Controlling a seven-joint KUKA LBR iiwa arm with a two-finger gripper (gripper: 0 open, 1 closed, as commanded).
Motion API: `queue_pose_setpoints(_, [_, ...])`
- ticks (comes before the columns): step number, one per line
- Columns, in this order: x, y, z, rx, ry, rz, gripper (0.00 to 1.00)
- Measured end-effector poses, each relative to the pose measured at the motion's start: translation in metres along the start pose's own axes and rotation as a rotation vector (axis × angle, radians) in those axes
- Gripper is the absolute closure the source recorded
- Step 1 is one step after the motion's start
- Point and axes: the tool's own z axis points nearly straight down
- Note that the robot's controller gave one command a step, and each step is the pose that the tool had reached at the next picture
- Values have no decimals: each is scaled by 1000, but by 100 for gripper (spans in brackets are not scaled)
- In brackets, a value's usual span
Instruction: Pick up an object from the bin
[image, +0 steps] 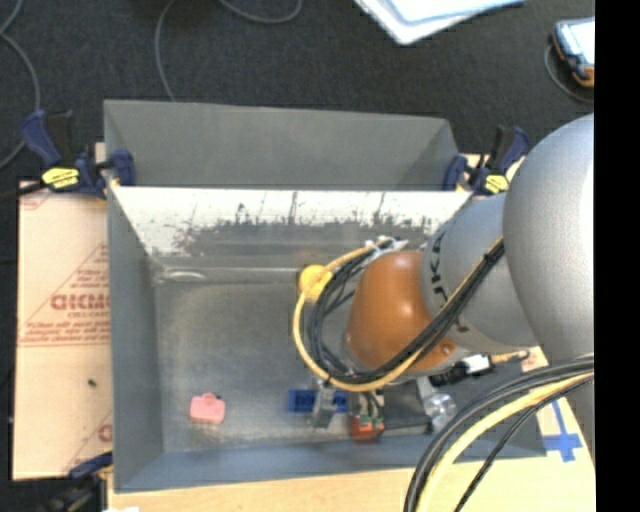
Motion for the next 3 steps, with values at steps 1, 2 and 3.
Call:
queue_pose_setpoints(1, [-2, 12, -98, -3, 1, -1, 100])
queue_pose_setpoints(2, [-22, -2, -95, -2, -4, 26, 100])
queue_pose_setpoints(3, [-17, 4, -182, -2, 2, 23, 100])
